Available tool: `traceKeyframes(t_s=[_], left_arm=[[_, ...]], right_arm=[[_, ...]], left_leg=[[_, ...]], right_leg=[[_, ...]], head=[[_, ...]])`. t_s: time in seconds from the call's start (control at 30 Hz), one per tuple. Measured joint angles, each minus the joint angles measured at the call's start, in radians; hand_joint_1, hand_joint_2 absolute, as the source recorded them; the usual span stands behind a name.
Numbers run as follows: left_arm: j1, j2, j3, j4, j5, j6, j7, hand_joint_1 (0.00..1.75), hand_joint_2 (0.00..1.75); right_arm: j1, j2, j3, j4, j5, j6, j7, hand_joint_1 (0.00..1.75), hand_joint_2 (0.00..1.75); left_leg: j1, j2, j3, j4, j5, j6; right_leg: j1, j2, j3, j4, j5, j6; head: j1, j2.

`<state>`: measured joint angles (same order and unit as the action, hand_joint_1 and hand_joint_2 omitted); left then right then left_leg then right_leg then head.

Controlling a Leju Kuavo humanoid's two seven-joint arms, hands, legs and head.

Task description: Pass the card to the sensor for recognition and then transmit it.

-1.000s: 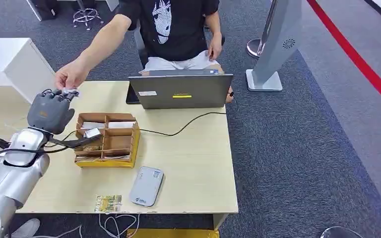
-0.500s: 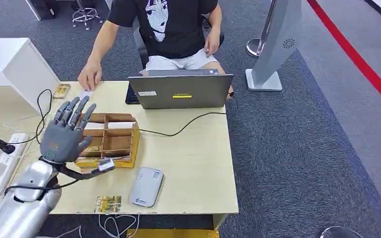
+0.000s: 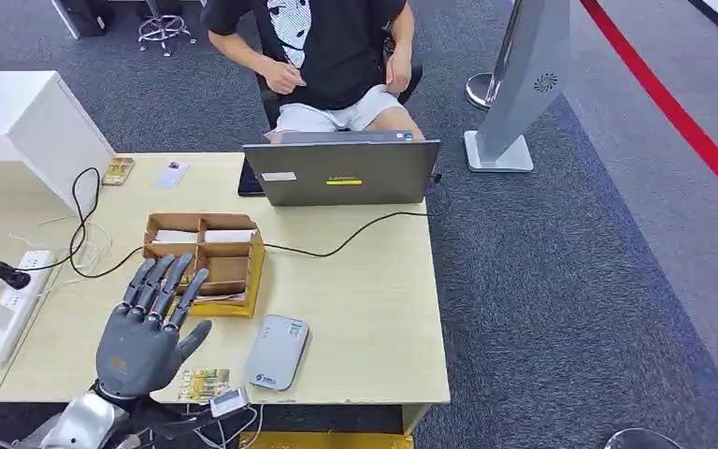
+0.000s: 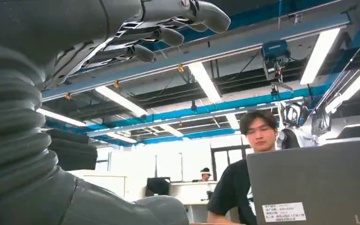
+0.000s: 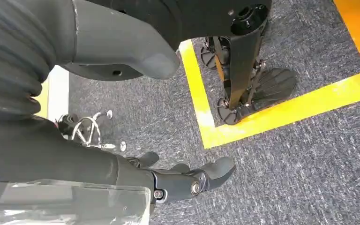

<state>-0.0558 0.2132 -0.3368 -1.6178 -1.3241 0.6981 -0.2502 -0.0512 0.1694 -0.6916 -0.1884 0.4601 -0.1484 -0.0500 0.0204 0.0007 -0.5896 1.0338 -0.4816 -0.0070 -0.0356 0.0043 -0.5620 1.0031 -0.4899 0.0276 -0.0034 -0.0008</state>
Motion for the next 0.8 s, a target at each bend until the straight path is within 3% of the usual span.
traceKeyframes(t_s=[0.23,0.53,0.67,0.8], left_arm=[[0.028,-0.006,0.003,-0.015,-0.006,0.000,-0.016,0.00,1.75],[0.160,-0.079,0.065,0.006,0.003,0.000,-0.099,0.00,1.75],[0.153,-0.094,0.106,0.087,-0.009,-0.001,-0.021,0.00,1.75],[0.111,-0.084,0.156,0.204,0.020,-0.001,0.003,0.00,1.75]], right_arm=[[0.000,0.000,-0.006,0.000,-0.002,-0.002,0.000,0.00,1.75],[-0.002,0.004,-0.060,0.000,0.064,-0.009,0.000,0.00,1.75],[-0.002,0.006,-0.079,0.000,0.079,-0.008,0.000,0.00,1.75],[-0.001,0.006,-0.083,0.000,0.091,-0.005,0.000,0.00,1.75]], left_leg=[[0.000,0.000,0.000,0.000,0.000,0.000],[0.000,0.000,0.000,0.000,-0.001,0.001],[0.000,0.000,0.000,0.000,-0.001,0.000],[0.000,0.000,0.000,0.000,0.001,0.000]], right_leg=[[0.000,0.000,0.000,0.000,0.000,0.000],[0.000,0.000,0.000,0.000,-0.001,0.000],[0.000,-0.001,0.000,0.000,-0.001,0.000],[0.000,-0.001,0.000,0.000,0.000,-0.001]], head=[[0.000,0.000],[0.000,0.000],[0.001,0.000],[0.001,0.000]])
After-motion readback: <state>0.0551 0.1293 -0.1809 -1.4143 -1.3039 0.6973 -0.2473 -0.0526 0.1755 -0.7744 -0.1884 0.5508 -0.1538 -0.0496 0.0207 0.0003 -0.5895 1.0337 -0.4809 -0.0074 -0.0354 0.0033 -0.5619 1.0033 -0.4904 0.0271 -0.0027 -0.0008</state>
